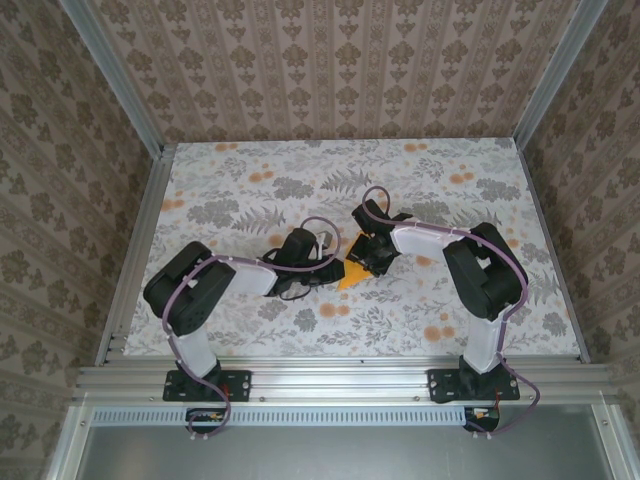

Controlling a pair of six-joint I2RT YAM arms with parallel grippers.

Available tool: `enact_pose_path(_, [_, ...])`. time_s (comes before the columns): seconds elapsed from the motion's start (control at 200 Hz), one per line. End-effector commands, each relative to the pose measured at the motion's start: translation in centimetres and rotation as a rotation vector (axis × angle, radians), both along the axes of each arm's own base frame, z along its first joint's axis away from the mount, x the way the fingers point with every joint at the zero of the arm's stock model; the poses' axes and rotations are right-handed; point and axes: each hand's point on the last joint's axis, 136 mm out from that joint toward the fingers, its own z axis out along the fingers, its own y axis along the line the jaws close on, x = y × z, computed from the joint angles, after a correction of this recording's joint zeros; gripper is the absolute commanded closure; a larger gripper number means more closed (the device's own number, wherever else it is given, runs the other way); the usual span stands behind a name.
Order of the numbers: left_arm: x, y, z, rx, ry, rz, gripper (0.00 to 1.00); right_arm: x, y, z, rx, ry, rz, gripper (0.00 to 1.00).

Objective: Fold a paper plane with a square sheet of paper (pick it up from the middle)
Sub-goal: Fourth fold the wing at the center of the table.

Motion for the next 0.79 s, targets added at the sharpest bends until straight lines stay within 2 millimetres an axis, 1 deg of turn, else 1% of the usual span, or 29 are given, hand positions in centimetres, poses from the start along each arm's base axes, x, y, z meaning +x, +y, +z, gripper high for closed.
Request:
enact_pose_path(0.0, [0.3, -1.2, 0.9, -0.05, -0.005, -0.019, 0.9, -9.5, -11.2, -9.7, -0.492, 0.358, -0.033, 0.51])
enact_pose_path(0.14, [-0.2, -1.1, 0.0, -0.024, 0.008, -0.021, 0.91, -9.7, -11.1, -9.8, -0.487, 0.359, -0.038, 0.51])
enact_pose_path(0.21, [-0.4, -0.5, -0.7, 0.01, 0.014, -0.014, 0.91, -9.7, -11.1, -9.9, -0.482, 0.36, -0.039, 0.51])
enact_pose_path(0.395, [-0.4, 0.5, -1.7, 0.085, 0.003, 0.001, 0.91, -9.8, -11.1, -10.0, -0.481, 0.364, -0.039, 0.51])
enact_pose_path(0.79, [-0.1, 0.6, -2.1, 0.109, -0.002, 0.012, 0.91, -9.9, -11.0, -10.4, -0.477, 0.372, -0.035, 0.51])
